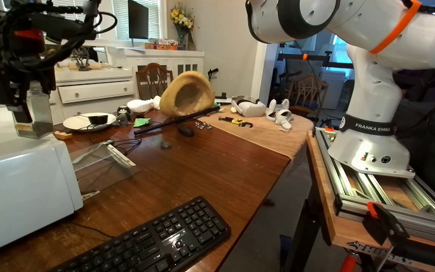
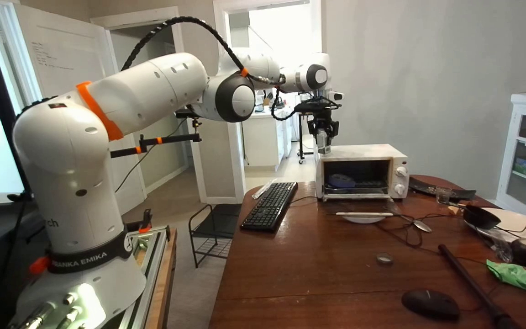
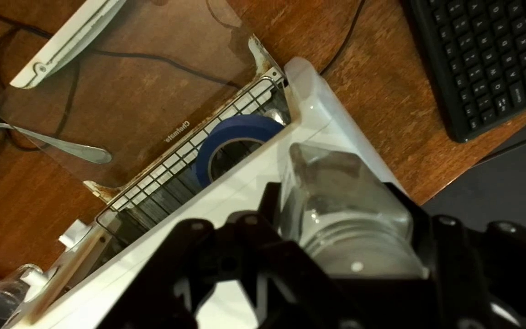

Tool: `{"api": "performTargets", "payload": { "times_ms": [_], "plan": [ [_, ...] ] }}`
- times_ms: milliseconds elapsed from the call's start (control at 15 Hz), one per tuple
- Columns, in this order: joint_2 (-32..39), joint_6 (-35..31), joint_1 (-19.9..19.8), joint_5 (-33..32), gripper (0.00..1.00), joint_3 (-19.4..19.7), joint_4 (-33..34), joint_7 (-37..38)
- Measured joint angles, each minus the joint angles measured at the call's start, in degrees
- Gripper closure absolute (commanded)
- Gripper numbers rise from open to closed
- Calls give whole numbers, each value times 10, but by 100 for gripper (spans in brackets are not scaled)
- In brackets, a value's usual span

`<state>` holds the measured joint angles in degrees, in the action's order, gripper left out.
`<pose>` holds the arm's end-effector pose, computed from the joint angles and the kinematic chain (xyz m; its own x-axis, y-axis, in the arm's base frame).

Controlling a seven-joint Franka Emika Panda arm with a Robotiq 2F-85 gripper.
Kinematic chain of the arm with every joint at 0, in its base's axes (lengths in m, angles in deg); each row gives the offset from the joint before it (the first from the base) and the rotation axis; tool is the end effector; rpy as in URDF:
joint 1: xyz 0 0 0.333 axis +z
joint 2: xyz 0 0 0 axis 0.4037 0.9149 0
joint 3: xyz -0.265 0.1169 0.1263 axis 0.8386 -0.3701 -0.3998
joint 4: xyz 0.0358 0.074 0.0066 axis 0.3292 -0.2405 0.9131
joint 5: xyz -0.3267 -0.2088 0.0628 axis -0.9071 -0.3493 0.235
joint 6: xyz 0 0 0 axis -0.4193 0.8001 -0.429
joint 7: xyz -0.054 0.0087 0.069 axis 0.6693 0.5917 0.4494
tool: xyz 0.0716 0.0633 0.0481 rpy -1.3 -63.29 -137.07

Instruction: Put the tape inside the oven and the shaker on top of the microwave

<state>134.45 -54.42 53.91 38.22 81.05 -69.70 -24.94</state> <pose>0.6948 0.4169 0.3307 0.8814 0.4632 0.0924 0.4630 -0.8860 0.0256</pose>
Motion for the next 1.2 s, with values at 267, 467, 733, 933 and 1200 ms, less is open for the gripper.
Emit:
{"api": "performTargets", "payload": {
  "times_ms": [267,467,733,933,1200],
  "plan": [
    [0,9,0,0,69,0,0,0],
    [1,10,1,0,69,0,0,0],
    [2,10,3,-1,69,1,0,0],
    [4,9,3,-1,69,1,0,0],
    [5,7,3,-1,69,5,0,0]
  ]
}}
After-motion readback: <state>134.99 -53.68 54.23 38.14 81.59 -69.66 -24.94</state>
